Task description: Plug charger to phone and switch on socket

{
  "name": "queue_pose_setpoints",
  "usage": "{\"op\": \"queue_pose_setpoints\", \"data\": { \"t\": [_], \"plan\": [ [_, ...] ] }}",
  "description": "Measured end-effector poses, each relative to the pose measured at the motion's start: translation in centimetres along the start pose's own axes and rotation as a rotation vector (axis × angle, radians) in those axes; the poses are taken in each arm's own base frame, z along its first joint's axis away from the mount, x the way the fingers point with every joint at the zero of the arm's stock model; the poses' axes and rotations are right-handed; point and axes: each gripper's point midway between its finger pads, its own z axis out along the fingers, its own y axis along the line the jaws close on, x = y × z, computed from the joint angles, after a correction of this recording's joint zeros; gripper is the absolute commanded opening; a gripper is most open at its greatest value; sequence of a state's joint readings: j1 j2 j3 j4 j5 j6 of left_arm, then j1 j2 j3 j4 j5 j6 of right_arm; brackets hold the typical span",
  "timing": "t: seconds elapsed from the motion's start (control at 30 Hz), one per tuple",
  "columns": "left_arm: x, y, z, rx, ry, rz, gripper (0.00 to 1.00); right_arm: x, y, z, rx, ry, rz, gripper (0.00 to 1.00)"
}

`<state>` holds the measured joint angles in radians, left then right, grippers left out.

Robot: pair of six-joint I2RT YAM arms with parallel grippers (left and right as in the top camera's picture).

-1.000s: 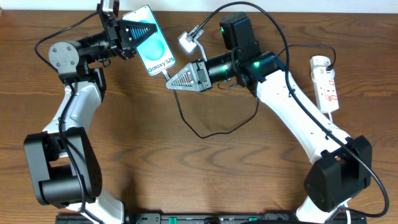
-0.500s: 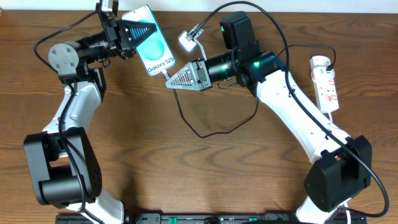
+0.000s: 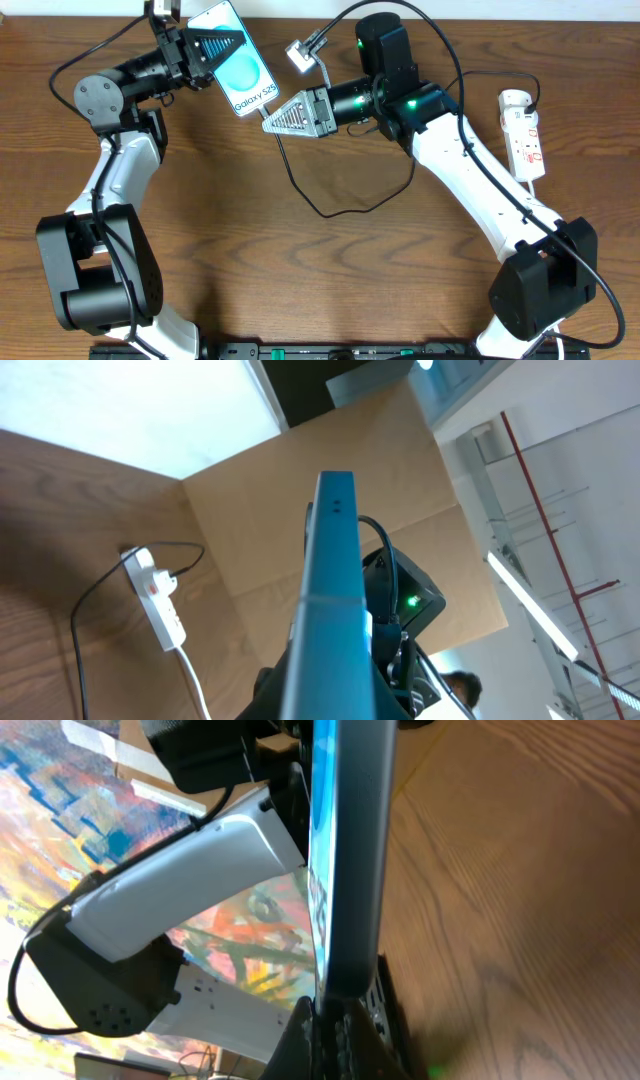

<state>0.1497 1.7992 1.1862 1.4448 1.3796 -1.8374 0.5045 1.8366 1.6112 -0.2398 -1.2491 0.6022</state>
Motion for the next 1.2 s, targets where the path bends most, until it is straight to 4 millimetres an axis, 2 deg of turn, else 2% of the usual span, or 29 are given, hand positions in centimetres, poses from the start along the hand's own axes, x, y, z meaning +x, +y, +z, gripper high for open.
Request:
{"op": "queue_pose_setpoints", "data": {
  "t": [0.07, 0.1, 0.13, 0.17, 0.2, 0.23, 0.43, 0.63, 0.73, 0.87, 1.0, 1.13, 1.2],
  "plan": [
    [-0.1, 0.0, 0.0, 0.001, -0.004, -0.001, 0.07, -0.2, 0.1, 0.0, -0.003, -0.005, 0.004, 0.03],
    [-0.1, 0.0, 0.0, 0.001, -0.004, -0.003, 0.07, -0.2, 0.1, 0.0, -0.003, -0.005, 0.01, 0.15],
    [-0.1, 0.0, 0.0, 0.001, -0.004, -0.003, 0.07, -0.2, 0.1, 0.0, -0.003, -0.006, 0.017, 0.39],
    [0.1, 0.0, 0.0, -0.002, 0.007, -0.001, 0.07, -0.5, 0.0, 0.0, 0.009, -0.018, 0.013, 0.72],
    [0.7, 0.2, 0.1, -0.01, 0.038, 0.001, 0.07, -0.8, -0.2, -0.1, 0.018, -0.029, 0.01, 0.89],
    [1.1, 0.3, 0.3, -0.014, 0.06, 0.001, 0.07, -0.9, -0.3, -0.2, 0.025, -0.037, 0.006, 0.99],
    [2.1, 0.4, 0.6, -0.023, 0.111, 0.001, 0.07, -1.3, -0.7, -0.4, 0.048, -0.056, 0.01, 0.99],
    [1.4, 0.6, -0.6, -0.04, 0.086, 0.003, 0.07, -1.4, -1.5, -1.0, 0.077, -0.072, 0.041, 0.99],
    [0.4, 0.9, -2.1, -0.059, 0.049, -0.001, 0.07, -1.6, -3.6, -2.8, 0.156, -0.11, 0.124, 0.99],
    [-0.9, 1.1, -4.7, -0.091, -0.004, 0.007, 0.07, -1.7, -7.4, -7.0, 0.297, -0.182, 0.252, 0.99],
    [-1.7, 1.5, -7.8, -0.136, -0.038, 0.016, 0.07, 0.2, -11.3, -10.7, 0.488, -0.212, 0.379, 0.99],
    [-1.7, 1.8, -8.2, -0.148, -0.033, -0.008, 0.07, 2.3, -13.2, -11.8, 0.624, -0.183, 0.436, 0.99],
    [-2.3, 2.9, -8.3, -0.15, -0.061, -0.112, 0.06, 3.0, -13.7, -12.2, 0.665, -0.169, 0.444, 0.99]
  ]
}}
